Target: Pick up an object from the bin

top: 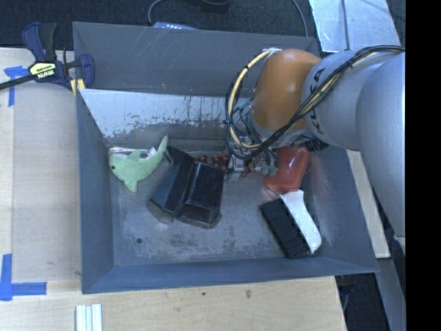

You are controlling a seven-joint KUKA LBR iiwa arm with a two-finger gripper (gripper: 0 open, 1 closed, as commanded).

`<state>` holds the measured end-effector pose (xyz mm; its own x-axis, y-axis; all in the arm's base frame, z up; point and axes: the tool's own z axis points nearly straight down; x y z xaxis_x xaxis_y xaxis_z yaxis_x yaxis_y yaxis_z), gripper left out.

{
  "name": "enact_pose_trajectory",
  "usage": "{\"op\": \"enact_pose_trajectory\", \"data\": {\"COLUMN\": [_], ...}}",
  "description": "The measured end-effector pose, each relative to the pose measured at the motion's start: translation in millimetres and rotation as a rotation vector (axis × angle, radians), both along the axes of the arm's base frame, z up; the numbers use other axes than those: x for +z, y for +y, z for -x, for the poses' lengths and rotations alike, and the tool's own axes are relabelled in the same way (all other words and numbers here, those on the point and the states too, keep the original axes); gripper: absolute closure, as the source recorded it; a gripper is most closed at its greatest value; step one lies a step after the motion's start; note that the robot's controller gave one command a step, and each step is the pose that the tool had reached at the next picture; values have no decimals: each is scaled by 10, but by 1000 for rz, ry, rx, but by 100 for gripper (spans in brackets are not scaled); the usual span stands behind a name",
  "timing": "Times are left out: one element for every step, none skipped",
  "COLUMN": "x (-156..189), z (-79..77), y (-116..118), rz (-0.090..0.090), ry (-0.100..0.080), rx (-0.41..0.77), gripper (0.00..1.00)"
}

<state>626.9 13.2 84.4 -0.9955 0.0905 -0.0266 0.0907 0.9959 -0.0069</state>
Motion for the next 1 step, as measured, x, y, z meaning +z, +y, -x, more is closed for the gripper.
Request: {"op": "enact_pose_trajectory", "data": {"x": [8], "z": [1], "y": [-57], "rz": [0], "ry": [1], "rx": [37], "gripper": [100]}}
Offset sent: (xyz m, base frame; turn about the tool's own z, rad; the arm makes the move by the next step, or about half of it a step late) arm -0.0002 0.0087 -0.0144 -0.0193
